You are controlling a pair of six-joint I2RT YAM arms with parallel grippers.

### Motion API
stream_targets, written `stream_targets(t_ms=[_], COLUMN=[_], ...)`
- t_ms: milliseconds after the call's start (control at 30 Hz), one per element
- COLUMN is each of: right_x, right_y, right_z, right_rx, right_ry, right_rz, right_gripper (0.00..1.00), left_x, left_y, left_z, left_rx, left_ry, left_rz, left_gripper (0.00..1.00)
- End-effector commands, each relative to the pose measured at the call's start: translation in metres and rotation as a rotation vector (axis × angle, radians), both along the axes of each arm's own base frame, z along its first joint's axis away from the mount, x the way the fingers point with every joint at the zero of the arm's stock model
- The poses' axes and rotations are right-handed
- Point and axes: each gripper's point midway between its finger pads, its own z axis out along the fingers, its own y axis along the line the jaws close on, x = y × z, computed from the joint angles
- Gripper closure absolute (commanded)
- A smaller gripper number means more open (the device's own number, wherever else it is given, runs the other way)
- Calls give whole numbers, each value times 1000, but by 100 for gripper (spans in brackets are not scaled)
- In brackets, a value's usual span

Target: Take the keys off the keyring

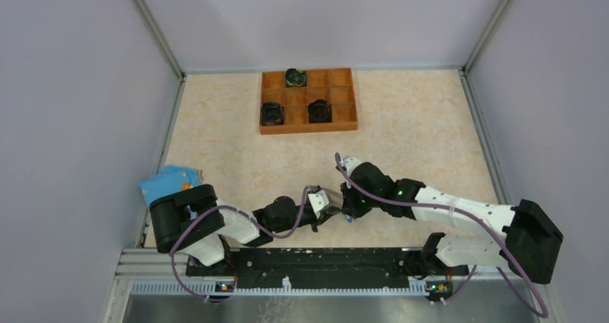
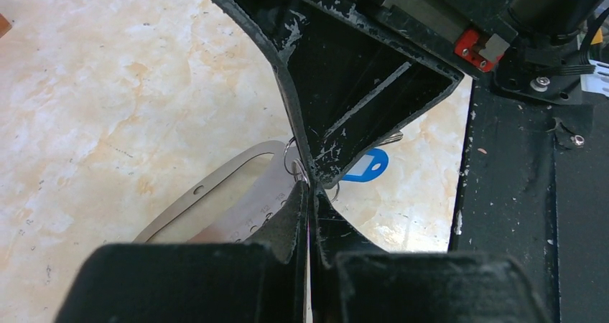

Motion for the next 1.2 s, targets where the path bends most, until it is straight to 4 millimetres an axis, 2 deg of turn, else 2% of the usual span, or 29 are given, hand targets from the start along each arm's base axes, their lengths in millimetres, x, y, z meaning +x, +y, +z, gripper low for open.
stream_targets(t_ms=[0, 267, 400, 733, 1000, 1167], right_x=[4, 8, 9, 15, 31, 33], right_y=[2, -13, -14, -17, 0, 7], right_z=[5, -6, -5, -6, 14, 25], right_rx=[14, -59, -59, -69, 47, 97], right_ry=[-15, -10, -10, -28, -182, -266], right_rz=[-43, -105, -113, -140, -94, -62], right_gripper=[100, 100, 100, 100, 100, 100], left_x=[10, 17, 16, 2, -17, -14], left_y=[-8, -1, -1, 1, 2, -1], left_z=[9, 6, 7, 9, 5, -2], left_rx=[-21, -19, -23, -48, -41, 24], left_ry=[-13, 0, 0, -29, -166, -267], left_rz=[52, 110, 109, 43, -58, -16], left_gripper=[100, 100, 100, 100, 100, 100])
